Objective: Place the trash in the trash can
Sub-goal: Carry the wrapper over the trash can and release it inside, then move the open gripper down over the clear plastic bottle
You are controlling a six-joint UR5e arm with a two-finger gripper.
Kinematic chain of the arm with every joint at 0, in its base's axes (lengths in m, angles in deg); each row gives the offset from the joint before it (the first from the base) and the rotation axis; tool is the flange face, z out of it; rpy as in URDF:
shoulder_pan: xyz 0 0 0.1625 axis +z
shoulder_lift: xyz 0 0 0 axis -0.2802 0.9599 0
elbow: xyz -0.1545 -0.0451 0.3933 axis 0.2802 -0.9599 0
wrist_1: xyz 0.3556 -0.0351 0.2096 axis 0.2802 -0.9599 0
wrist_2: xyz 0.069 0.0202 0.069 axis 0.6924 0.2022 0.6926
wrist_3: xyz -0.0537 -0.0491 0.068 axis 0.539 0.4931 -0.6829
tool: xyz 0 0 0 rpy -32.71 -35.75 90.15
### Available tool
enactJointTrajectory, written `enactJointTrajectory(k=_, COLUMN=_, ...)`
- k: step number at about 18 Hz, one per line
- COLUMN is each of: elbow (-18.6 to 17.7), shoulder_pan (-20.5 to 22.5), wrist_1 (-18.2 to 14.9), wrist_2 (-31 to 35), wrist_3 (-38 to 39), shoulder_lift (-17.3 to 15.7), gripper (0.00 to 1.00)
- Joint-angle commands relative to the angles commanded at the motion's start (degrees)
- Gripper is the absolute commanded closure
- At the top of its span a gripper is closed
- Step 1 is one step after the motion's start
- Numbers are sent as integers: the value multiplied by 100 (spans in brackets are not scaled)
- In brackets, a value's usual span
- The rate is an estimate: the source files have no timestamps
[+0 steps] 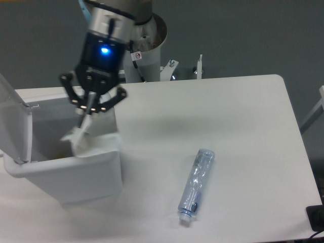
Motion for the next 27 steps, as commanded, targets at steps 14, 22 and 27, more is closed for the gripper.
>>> enactJointTrajectory(k=14, elbow=719, shoulder_pan=1782, wrist_1=-26, wrist_2=-26, wrist_3=210, shoulder_lift=438, gripper=0)
enactJointTrajectory(k=22, elbow=1924, shoulder_pan=2232, wrist_1=-26, wrist_2=62, wrist_3=-262, shoulder_lift=2336, gripper=0)
enactJointTrajectory(k=27, elbow=1811, shoulder_pan=2110, wrist_1=-18, wrist_2=518, wrist_3=-1756, shoulder_lift=3101, gripper=0)
